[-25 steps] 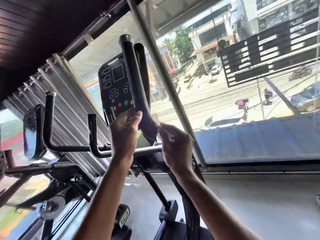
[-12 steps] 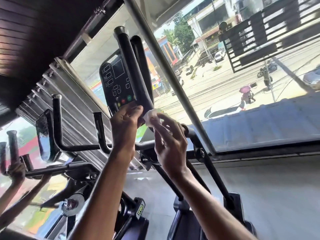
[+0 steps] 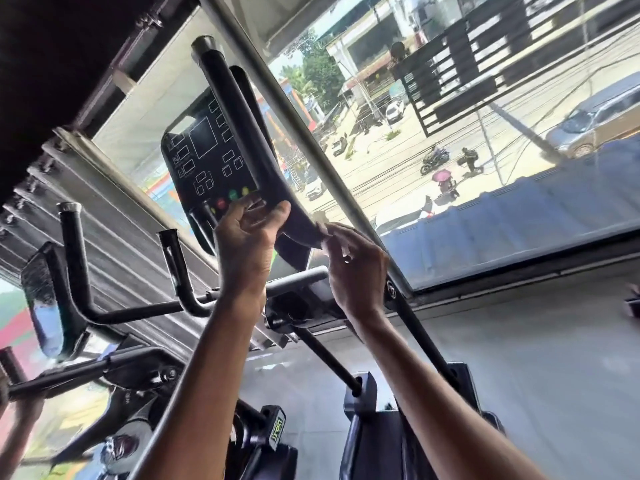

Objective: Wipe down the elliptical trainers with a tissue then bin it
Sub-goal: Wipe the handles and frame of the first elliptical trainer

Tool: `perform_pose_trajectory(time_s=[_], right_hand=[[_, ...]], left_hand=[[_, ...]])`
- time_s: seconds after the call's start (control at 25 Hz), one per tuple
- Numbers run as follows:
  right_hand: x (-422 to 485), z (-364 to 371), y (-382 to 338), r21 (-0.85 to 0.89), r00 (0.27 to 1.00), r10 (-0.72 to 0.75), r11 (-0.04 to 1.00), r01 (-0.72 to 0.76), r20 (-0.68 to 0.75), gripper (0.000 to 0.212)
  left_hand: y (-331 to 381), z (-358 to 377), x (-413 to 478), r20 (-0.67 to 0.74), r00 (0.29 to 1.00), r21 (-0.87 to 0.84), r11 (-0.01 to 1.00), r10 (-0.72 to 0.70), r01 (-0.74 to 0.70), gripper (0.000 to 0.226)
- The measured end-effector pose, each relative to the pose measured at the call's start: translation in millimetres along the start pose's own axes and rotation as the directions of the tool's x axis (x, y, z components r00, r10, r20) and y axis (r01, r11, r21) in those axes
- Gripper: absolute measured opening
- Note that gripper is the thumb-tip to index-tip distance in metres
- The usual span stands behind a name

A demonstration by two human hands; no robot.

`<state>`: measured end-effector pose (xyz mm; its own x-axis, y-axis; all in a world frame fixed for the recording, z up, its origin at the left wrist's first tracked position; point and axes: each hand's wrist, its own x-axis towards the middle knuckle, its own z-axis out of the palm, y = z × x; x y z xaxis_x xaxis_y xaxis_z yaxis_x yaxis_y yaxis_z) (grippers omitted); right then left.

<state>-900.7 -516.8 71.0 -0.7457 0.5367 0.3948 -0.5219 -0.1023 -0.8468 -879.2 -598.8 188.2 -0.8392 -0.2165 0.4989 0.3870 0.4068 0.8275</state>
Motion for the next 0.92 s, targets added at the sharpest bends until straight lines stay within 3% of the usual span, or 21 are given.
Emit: perform_pose_trajectory(time_s=[0.12, 0.28, 0.44, 0.56, 0.68, 0.84, 0.92], right_hand=[[0.8, 2.5, -12.0, 0.052, 0.999, -0.037, 0.998, 0.037, 0.002, 0.02], [7.2, 1.1, -2.7, -0.004, 0.998, 0.03, 1.0, -0.03, 0.062, 0.022], [12.8, -4.6, 5.7, -0.029, 0.995, -0.021, 0.999, 0.024, 0.102, 0.019], [29.9, -7.8, 8.6, -0.054, 0.983, 0.029, 0.998, -0.019, 0.183, 0.014], [40.9, -10.7, 6.1, -0.058, 0.958, -0.047, 0.996, 0.066, 0.284, 0.017], [63.3, -15.3, 6.2, -0.119, 0.903, -0.018, 0.99, 0.076, 0.429, 0.017], [72.0, -16.4, 0.2, -0.049, 0.865, -0.06, 0.994, 0.097, 0.499, 0.019]], left_hand=[[-3.6, 2.3, -1.3, -0.007, 1.0, 0.005, 1.0, 0.007, -0.007, 0.024], [-7.8, 2.0, -5.8, -0.006, 1.0, 0.025, 1.0, 0.014, -0.013, 0.032], [-11.4, 10.3, -14.5, -0.015, 0.999, 0.106, 0.994, 0.03, -0.029, 0.034], [-17.4, 16.0, -17.8, -0.051, 0.997, 0.171, 0.984, 0.057, -0.047, 0.04], [-22.5, 21.1, -19.6, -0.123, 0.989, 0.234, 0.97, 0.088, -0.057, 0.05], [-23.3, 27.5, -24.2, -0.198, 0.971, 0.31, 0.948, 0.134, -0.067, 0.042], [-25.7, 28.6, -26.7, -0.223, 0.962, 0.351, 0.934, 0.156, -0.07, 0.039]])
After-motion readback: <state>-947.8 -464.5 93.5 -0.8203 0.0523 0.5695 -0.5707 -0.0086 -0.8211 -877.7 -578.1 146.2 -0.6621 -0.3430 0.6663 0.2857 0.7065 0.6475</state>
